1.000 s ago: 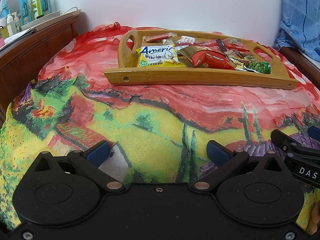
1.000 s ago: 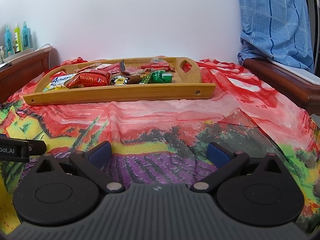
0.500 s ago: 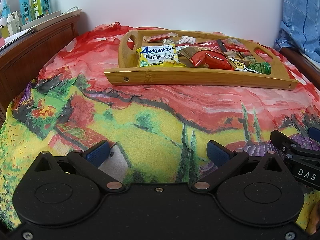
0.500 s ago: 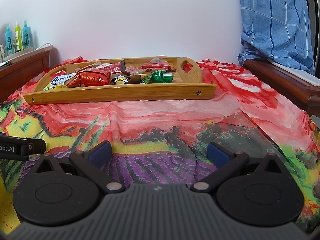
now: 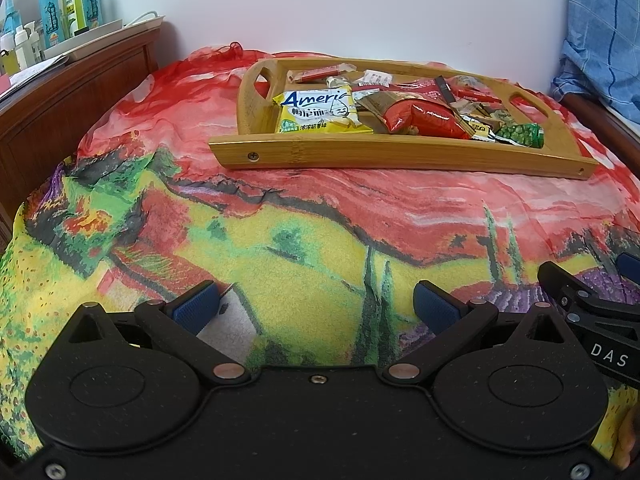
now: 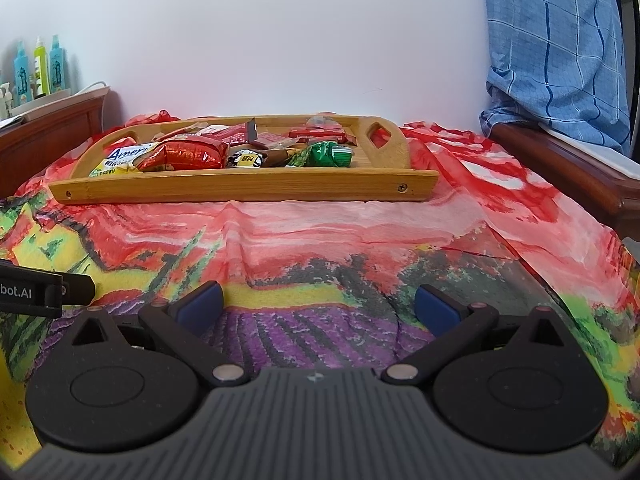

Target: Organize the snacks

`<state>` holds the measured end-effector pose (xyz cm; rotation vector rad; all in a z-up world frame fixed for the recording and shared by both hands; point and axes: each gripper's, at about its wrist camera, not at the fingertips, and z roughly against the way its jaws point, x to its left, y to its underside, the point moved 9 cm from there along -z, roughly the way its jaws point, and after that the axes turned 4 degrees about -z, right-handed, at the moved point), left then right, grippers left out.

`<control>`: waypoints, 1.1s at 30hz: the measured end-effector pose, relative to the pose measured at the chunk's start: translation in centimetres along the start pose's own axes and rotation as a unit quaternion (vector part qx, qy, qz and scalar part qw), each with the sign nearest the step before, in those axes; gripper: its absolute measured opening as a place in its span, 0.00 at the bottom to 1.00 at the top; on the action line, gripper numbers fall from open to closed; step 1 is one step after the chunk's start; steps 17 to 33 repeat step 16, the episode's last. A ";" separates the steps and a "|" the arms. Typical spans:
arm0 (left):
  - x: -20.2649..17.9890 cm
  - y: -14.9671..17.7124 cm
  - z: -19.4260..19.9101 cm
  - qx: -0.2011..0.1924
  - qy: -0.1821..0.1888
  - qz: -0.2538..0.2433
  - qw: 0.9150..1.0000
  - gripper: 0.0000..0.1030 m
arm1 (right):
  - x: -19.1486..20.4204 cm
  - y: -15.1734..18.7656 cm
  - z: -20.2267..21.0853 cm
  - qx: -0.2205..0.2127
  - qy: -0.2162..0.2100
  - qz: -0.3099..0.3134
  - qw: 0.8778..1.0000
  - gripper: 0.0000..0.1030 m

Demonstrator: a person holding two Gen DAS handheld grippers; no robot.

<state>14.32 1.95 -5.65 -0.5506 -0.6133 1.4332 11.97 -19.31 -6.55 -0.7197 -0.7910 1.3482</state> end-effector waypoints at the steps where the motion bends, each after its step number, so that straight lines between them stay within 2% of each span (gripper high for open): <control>1: 0.0 0.0 0.0 0.000 0.000 0.000 1.000 1.00 | 0.0 0.0 0.0 0.000 0.000 0.000 1.000 1.00; 33: 0.0 0.0 0.0 -0.001 -0.002 -0.001 1.000 1.00 | 0.2 0.0 -0.1 0.000 -0.001 0.002 1.000 1.00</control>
